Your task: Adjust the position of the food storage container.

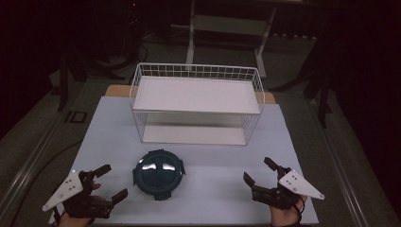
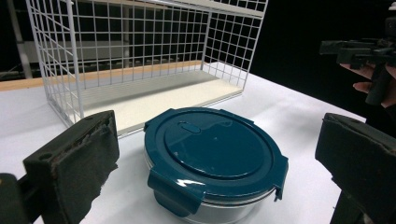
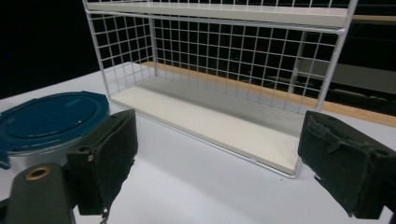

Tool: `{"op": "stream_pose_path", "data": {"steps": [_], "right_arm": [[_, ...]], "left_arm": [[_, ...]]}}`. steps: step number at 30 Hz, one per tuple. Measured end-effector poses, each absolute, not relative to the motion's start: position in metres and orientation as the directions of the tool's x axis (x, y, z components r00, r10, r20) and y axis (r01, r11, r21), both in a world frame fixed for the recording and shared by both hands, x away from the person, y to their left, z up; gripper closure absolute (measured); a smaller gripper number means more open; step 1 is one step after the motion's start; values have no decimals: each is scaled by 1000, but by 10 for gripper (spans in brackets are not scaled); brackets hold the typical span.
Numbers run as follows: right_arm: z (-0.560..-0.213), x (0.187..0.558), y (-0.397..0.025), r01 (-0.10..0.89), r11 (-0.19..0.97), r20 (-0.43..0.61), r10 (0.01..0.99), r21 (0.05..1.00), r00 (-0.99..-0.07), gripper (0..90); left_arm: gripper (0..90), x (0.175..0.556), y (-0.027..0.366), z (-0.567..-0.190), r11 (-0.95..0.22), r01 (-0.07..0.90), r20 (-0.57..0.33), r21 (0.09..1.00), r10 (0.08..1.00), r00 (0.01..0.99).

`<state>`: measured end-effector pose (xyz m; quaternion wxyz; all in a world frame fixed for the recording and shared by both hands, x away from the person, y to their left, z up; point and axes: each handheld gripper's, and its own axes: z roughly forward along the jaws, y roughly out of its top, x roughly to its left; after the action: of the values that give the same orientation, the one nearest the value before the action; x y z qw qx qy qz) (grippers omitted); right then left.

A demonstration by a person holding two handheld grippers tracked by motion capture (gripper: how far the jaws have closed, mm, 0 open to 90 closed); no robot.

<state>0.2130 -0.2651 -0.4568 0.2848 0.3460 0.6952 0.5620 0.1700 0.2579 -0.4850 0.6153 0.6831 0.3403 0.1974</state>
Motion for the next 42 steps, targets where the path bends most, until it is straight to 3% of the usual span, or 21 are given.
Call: {"op": "stream_pose_path", "data": {"steps": [14, 18, 30, 33, 37, 39, 42], "right_arm": [[-457, 213, -265, 164, 134, -11, 806, 977, -592, 119], [-458, 214, -264, 177, 136, -6, 808, 975, -589, 119], [-459, 215, -264, 210, 119, 28, 808, 970, -589, 119], [-458, 215, -265, 209, 120, 26, 809, 970, -587, 119], [-458, 214, -265, 211, 118, 30, 807, 970, -590, 120], [-458, 214, -265, 212, 117, 32, 806, 970, -592, 120], [-458, 215, -264, 215, 119, 34, 802, 969, -596, 120]], "left_arm": [[0, 170, 258, -485, -7, 227, -155, 974, 711, 686], [0, 170, 254, -480, 11, 274, -196, 962, 727, 658], [6, 189, 262, -451, -48, 348, -211, 936, 716, 665], [81, 199, 269, -454, -125, 399, -197, 908, 713, 673], [389, 204, 272, -463, -182, 446, -197, 876, 709, 677], [425, 204, 272, -465, -199, 457, -190, 867, 717, 671], [630, 207, 271, -472, -252, 492, -183, 833, 715, 675]]}}
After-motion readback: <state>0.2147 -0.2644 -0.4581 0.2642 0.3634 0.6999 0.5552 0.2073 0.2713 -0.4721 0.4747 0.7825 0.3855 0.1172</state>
